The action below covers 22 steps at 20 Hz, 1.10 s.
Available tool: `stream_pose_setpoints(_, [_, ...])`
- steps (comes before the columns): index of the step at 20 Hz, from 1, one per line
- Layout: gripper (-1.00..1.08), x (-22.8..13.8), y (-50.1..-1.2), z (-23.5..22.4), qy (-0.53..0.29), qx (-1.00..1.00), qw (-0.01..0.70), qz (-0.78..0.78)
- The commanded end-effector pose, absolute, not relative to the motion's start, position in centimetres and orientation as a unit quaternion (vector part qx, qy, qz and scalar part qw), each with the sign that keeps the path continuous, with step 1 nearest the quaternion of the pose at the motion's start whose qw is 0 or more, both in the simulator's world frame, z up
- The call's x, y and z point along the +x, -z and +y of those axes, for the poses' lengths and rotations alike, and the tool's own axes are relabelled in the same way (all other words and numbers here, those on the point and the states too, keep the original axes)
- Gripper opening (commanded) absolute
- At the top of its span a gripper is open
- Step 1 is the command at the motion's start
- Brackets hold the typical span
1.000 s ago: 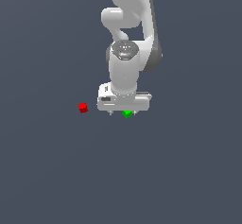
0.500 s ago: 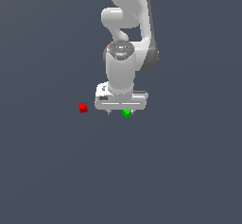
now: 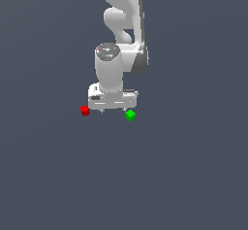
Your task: Stack the red cube on top of the green cube.
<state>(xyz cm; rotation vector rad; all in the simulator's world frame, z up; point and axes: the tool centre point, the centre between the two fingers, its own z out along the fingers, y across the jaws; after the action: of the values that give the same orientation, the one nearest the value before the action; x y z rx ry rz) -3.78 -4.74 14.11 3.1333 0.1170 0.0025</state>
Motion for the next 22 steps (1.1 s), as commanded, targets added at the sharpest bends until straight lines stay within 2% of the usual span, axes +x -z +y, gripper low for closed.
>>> stream_pose_setpoints(1, [1.00, -5.0, -13.4, -6.4, -0.001, 0.999, 0.003, 0.049])
stream_pose_setpoints(13, [1.00, -10.1, -9.8, -15.2, 0.000, 0.994, 0.001, 0.109])
stream_pose_setpoints(22, [1.00, -12.2, -7.9, -20.2, 0.000, 0.990, 0.001, 0.141])
